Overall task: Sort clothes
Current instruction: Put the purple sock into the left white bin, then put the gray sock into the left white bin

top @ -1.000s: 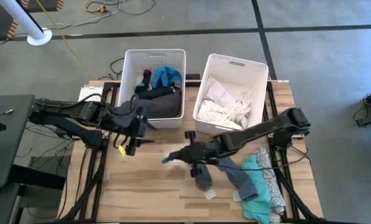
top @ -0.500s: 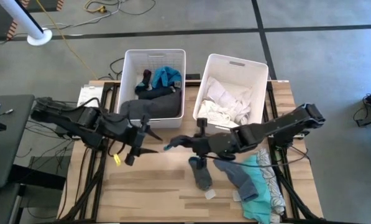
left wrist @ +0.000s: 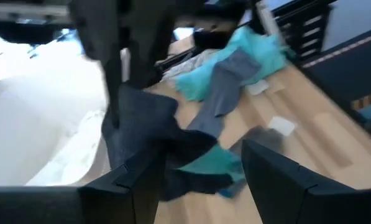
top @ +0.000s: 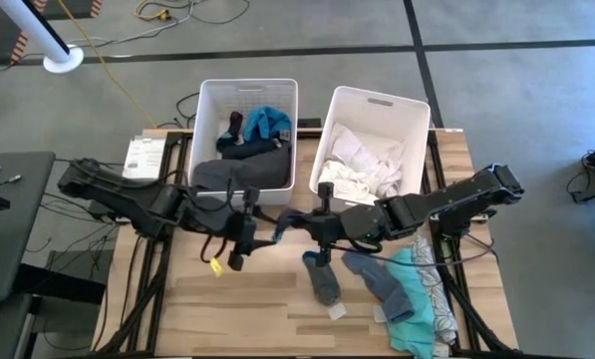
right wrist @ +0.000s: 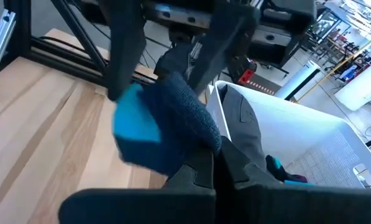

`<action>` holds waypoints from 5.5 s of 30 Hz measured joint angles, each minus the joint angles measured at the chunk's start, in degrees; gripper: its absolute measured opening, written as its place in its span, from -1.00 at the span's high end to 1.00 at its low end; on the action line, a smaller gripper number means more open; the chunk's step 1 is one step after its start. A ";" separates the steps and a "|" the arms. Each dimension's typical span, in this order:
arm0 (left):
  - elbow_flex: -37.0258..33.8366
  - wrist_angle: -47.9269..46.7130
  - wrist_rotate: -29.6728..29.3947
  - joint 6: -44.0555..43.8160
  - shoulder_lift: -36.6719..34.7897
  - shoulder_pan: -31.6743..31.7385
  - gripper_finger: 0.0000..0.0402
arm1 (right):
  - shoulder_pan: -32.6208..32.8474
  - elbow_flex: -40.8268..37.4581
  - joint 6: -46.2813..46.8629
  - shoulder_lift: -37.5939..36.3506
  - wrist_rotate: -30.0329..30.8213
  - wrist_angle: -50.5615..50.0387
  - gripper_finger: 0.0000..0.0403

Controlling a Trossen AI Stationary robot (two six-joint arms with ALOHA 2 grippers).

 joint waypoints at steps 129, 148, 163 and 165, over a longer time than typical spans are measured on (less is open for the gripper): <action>0.04 -7.17 -6.53 6.62 -1.41 53.74 0.21 | 20.76 -2.11 34.85 0.00 18.54 -34.72 -0.23; 0.04 -12.57 9.49 -0.45 -5.89 28.58 0.21 | 20.70 -2.25 36.03 9.17 -0.98 -30.99 -0.23; -1.35 -12.15 10.53 -1.41 -2.15 10.52 0.21 | 15.32 -2.23 34.84 21.08 -8.45 -28.01 -0.23; -2.51 -12.20 10.52 -1.39 -0.59 9.20 0.21 | 14.41 -2.23 34.21 22.81 -10.35 -26.76 -0.23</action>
